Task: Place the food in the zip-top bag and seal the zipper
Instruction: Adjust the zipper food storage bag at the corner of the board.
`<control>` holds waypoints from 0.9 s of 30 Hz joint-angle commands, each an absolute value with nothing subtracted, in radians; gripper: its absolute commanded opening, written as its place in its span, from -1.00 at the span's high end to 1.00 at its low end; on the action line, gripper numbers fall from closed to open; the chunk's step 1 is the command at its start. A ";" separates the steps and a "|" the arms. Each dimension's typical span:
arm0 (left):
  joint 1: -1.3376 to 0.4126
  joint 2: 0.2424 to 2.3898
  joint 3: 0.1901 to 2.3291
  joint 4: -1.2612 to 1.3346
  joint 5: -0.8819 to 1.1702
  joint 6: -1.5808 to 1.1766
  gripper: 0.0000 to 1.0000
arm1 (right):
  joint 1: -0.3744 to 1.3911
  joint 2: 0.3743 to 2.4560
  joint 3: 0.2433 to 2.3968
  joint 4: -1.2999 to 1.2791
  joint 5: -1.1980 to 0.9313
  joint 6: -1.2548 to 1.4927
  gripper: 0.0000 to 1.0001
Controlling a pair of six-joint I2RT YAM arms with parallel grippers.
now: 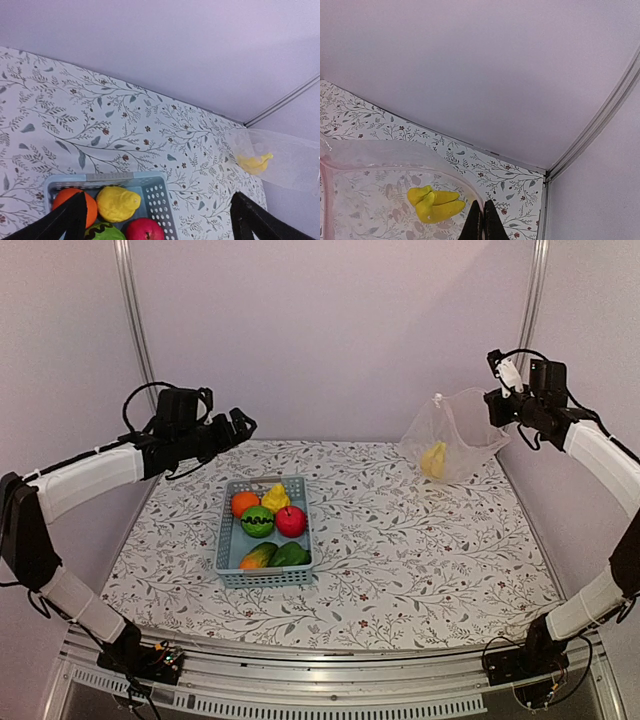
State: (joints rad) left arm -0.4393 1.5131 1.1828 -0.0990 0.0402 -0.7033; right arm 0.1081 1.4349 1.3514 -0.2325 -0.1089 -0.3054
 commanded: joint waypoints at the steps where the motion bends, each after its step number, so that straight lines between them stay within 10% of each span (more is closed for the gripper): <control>1: -0.465 1.407 1.198 -0.165 -0.127 -0.510 -0.99 | 0.107 1.436 1.394 -0.229 -0.081 -0.337 1.00; 17: -0.474 1.446 1.203 -0.326 -0.493 -0.207 -0.99 | 0.167 1.515 1.178 -0.247 -0.603 -0.288 1.00; 27: -0.471 1.483 1.183 -0.305 -0.212 -0.130 -0.99 | 0.168 1.520 1.171 -0.258 -0.628 -0.306 1.00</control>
